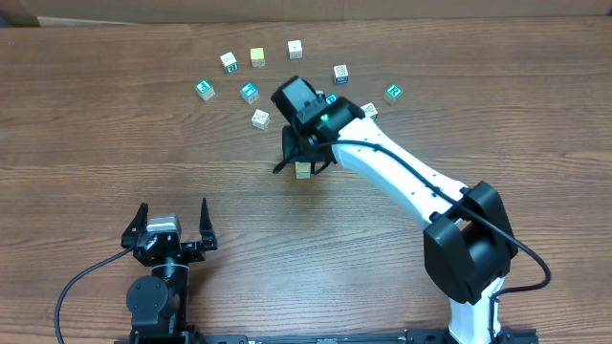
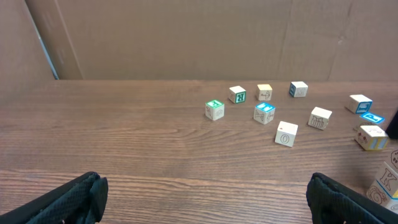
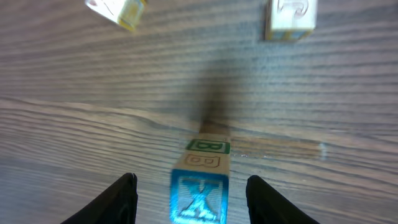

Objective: Form a tower
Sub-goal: 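Raise the right gripper and move it to the grape-picture block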

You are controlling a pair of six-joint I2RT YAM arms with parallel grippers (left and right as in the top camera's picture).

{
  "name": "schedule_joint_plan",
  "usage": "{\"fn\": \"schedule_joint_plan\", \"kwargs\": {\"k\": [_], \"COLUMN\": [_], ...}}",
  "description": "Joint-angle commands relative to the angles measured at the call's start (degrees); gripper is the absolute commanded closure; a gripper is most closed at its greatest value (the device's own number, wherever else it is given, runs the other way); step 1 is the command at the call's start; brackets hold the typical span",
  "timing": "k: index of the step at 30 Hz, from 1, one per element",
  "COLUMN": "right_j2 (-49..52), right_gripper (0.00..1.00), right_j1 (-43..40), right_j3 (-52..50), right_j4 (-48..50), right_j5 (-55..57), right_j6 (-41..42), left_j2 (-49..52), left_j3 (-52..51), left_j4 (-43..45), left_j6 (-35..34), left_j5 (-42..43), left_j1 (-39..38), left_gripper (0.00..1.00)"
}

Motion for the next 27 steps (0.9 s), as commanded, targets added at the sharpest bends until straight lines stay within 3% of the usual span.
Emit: {"fn": "schedule_joint_plan", "kwargs": {"k": [1, 8, 17, 27], "right_j2": [-1.11, -1.11, -1.09, -1.09], "right_gripper": [0.45, 0.33, 0.21, 0.14], "right_j1": [-1.42, -6.45, -17.42, -24.98], "right_j3": [8.96, 13.42, 10.67, 2.86], "right_j4": [-0.70, -1.95, -6.36, -1.97], "right_j5": [0.46, 2.86, 3.65, 3.04], "right_j6": [-1.25, -1.36, -1.42, -5.16], "left_j2": [-0.55, -0.55, -0.55, -0.55], "left_j3": [0.37, 0.37, 0.37, 0.37], "left_j4": [-0.70, -0.70, -0.70, -0.70], "left_j6": [1.07, 1.07, 1.07, 1.07], "left_j5": [-0.76, -0.76, -0.76, -0.76], "left_j1": [0.57, 0.57, 0.57, 0.57], "left_gripper": [0.01, 0.00, 0.00, 0.01]}}
